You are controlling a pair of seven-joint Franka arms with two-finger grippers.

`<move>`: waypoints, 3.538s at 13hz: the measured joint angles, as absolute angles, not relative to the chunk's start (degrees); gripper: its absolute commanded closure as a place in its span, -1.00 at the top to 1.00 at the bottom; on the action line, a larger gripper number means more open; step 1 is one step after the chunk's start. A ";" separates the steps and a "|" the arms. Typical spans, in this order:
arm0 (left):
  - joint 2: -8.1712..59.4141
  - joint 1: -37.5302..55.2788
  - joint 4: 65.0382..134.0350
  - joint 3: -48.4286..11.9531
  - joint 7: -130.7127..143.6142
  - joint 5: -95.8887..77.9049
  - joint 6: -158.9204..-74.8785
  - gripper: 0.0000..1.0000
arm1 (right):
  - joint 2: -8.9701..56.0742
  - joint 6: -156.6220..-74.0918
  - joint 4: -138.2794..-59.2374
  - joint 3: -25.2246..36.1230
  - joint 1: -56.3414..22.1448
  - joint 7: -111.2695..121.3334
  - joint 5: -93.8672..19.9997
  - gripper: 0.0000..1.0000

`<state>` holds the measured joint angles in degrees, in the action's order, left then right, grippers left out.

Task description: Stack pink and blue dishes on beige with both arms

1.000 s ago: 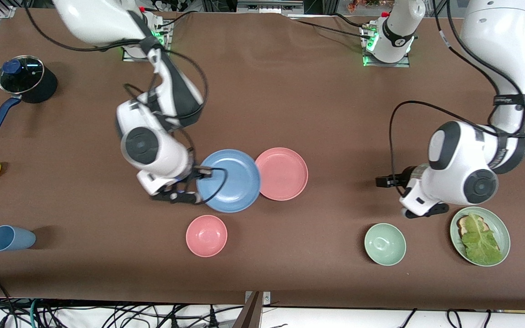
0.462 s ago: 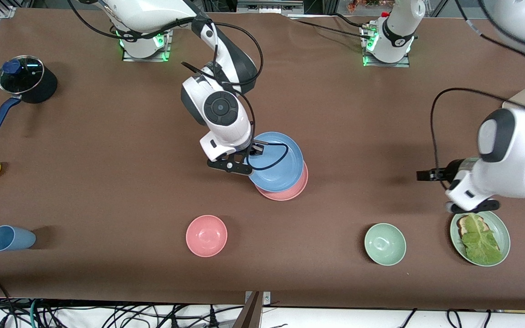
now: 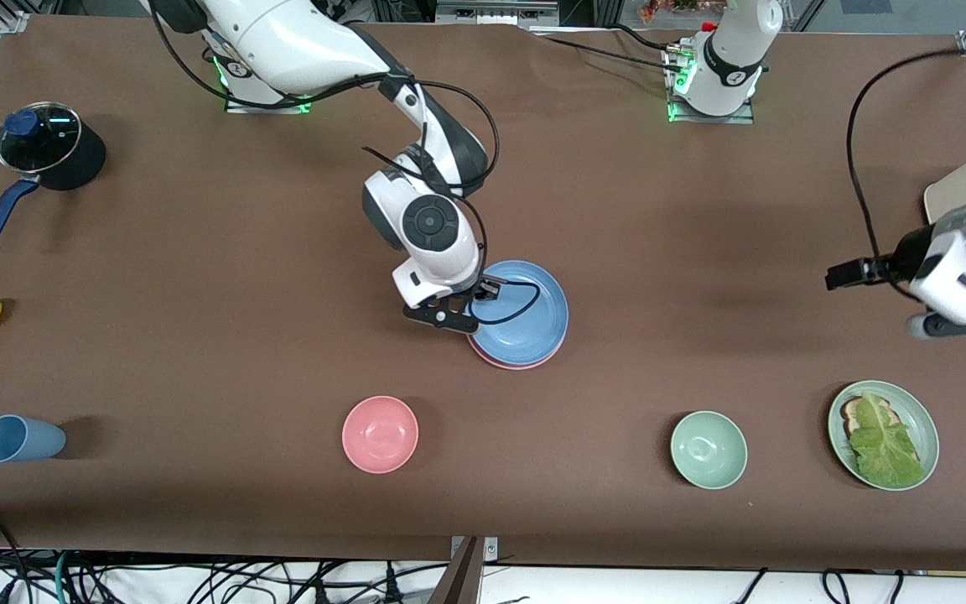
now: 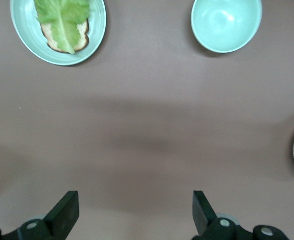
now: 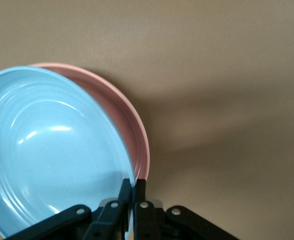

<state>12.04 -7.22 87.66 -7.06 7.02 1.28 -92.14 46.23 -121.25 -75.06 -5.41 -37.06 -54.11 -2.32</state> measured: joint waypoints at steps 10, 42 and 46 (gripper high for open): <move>2.78 -6.65 89.99 -5.95 1.79 1.28 -91.27 1.00 | 46.59 -121.28 -75.06 -4.62 -37.18 -54.25 -2.25 0.01; 3.62 -6.37 89.90 -6.08 1.06 1.28 -93.51 1.00 | 6.19 -93.88 -91.16 -0.97 -5.89 -10.73 -2.86 1.00; 3.63 -6.38 89.90 -6.05 1.06 1.28 -94.19 1.00 | 6.28 -94.81 -91.07 -1.26 -5.82 -10.73 -2.73 1.00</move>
